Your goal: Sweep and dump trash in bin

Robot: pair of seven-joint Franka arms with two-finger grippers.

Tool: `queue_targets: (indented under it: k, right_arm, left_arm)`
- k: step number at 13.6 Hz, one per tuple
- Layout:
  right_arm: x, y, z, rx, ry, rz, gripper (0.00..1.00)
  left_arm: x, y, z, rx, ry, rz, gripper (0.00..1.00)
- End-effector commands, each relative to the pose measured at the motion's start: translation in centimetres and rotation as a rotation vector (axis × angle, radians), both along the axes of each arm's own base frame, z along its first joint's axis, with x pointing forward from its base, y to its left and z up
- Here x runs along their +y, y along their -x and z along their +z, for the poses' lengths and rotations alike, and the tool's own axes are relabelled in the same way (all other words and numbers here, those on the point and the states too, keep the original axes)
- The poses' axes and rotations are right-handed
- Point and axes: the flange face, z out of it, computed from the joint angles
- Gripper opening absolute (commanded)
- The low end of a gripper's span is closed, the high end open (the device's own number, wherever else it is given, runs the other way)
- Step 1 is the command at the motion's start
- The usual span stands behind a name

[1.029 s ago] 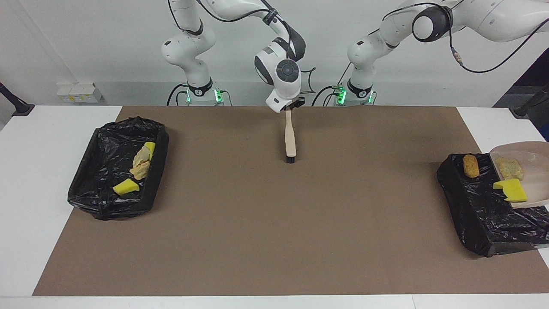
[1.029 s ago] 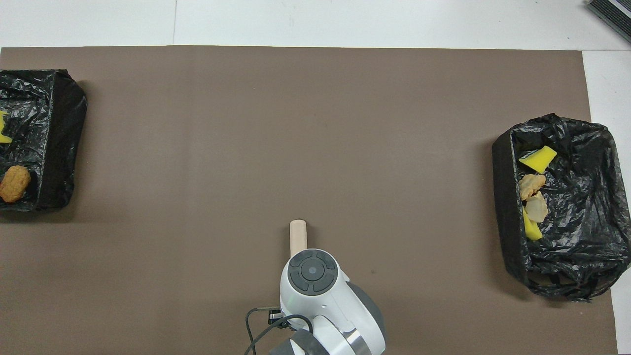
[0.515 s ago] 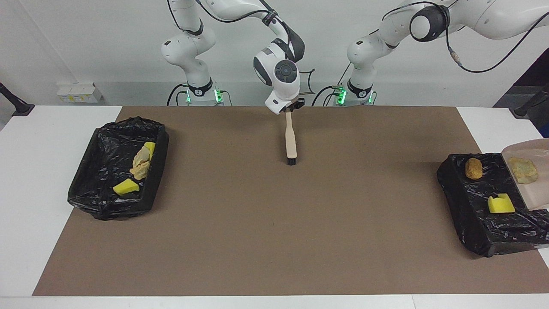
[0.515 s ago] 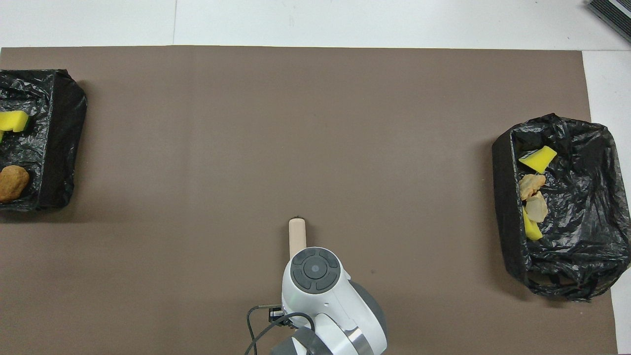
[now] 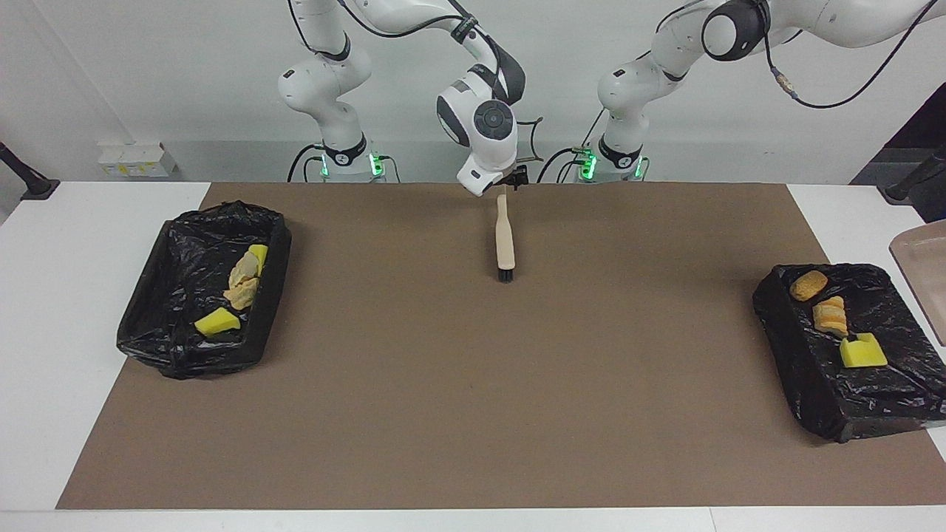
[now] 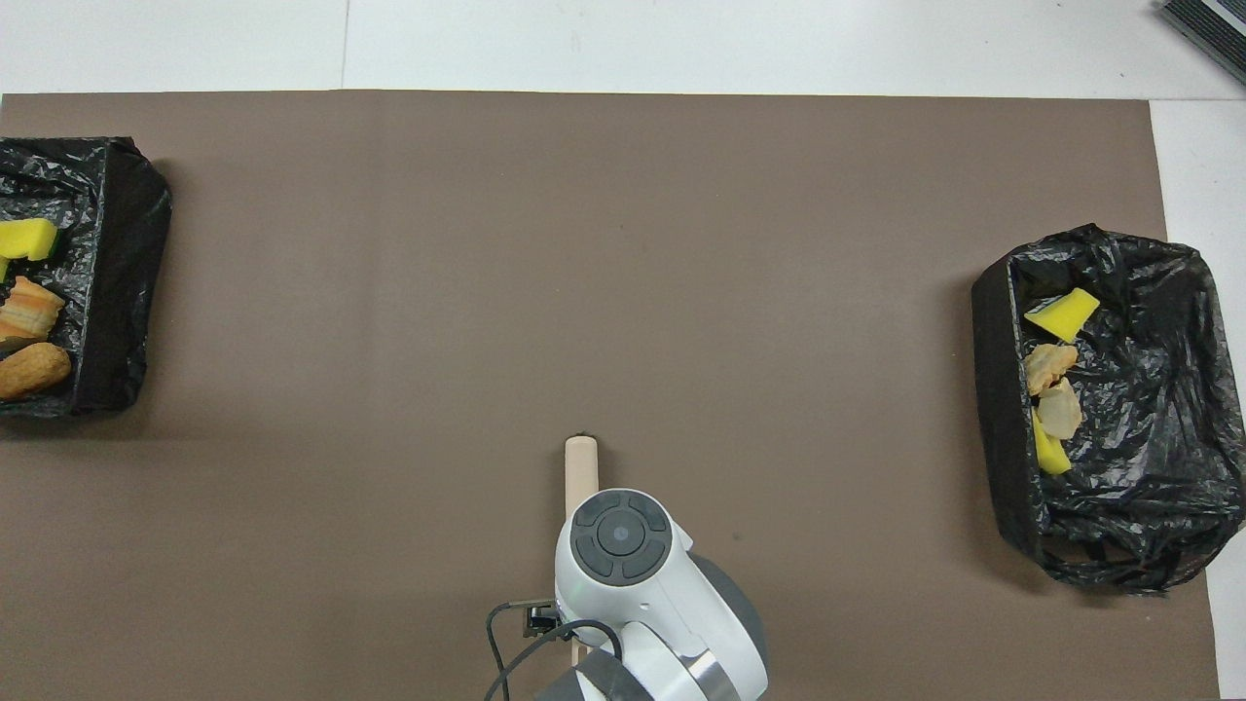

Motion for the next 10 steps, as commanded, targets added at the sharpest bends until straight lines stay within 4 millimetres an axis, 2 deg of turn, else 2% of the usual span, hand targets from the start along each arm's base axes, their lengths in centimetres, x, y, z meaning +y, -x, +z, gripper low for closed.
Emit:
queue_targets:
  k: [1,3,4,6,8,9,10]
  right_arm:
    - [-1.8,-2.7,2.5,-0.087,-0.013,0.015,1.00]
    - [-3.9,-5.1,4.6,-0.156,-0.007,0.011,1.00]
    - [-5.2,-6.8,5.5,-0.192,-0.001,0.004,1.00]
    - [-8.8,-10.9,7.4,-0.282,0.037,0.003,1.00]
    - [-13.9,-15.2,8.7,-0.356,0.075,0.044,1.00]
    - [-16.2,-16.6,8.9,-0.373,0.082,0.058,1.00]
    - [-18.8,-17.8,9.1,-0.380,0.091,0.064,1.00]
  left_arm:
    - [-2.9,0.2,1.8,-0.008,-0.014,-0.015,0.00]
    - [-5.3,0.6,2.9,-0.017,-0.007,-0.030,0.00]
    - [-6.7,0.4,1.9,-0.016,0.034,-0.029,0.00]
    - [-11.1,0.6,-0.6,-0.003,0.166,-0.061,0.00]
    - [-17.7,0.9,-3.6,0.042,0.230,-0.095,0.00]
    - [-20.4,1.3,-4.7,0.051,0.251,-0.071,0.00]
    - [-22.0,1.8,-5.5,0.056,0.273,-0.030,0.00]
